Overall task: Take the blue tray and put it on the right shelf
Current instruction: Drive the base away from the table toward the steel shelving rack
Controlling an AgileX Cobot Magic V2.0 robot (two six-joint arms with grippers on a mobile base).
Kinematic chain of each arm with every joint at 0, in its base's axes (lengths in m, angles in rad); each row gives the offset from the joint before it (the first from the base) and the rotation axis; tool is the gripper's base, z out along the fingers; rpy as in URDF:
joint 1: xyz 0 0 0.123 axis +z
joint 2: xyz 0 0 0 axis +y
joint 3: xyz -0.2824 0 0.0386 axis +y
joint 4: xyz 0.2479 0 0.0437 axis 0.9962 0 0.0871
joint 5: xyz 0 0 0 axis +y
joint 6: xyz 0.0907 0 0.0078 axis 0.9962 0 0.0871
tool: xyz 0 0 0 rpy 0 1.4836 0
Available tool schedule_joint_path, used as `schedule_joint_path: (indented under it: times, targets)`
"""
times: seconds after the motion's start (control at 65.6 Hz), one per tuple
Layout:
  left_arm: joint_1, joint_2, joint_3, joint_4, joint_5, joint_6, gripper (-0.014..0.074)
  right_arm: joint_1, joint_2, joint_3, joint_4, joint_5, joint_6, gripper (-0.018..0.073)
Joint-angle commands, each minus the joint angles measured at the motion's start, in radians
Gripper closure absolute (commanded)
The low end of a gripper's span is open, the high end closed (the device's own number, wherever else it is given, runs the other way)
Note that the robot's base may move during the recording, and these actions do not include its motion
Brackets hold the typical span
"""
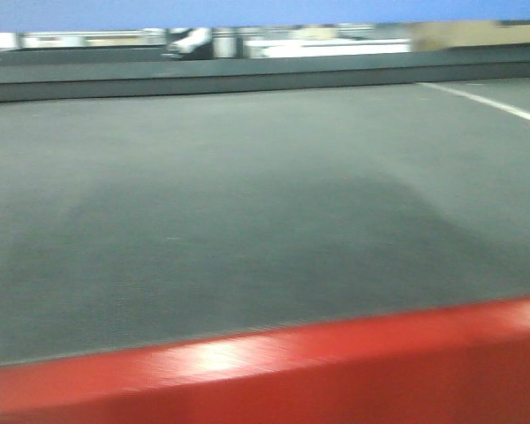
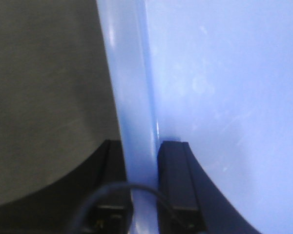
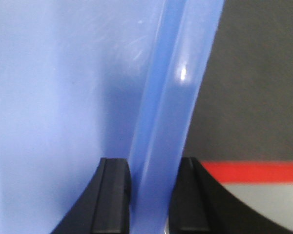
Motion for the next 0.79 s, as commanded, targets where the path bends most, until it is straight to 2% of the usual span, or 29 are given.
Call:
schedule_joint_path:
  times: [0.0,0.778]
  targets:
    - [-0.023,-0.029,-0.025,-0.038,0.073,0.036,0.0644,0.007,-0.022,-0.03,-0.004,-0.057,-0.041,0.0503]
    - [-0.023,-0.029,-0.025,-0.057,0.073,0.036,0.0644,0.007,-0.022,-0.03,-0.004,-0.055,-0.041,0.0503]
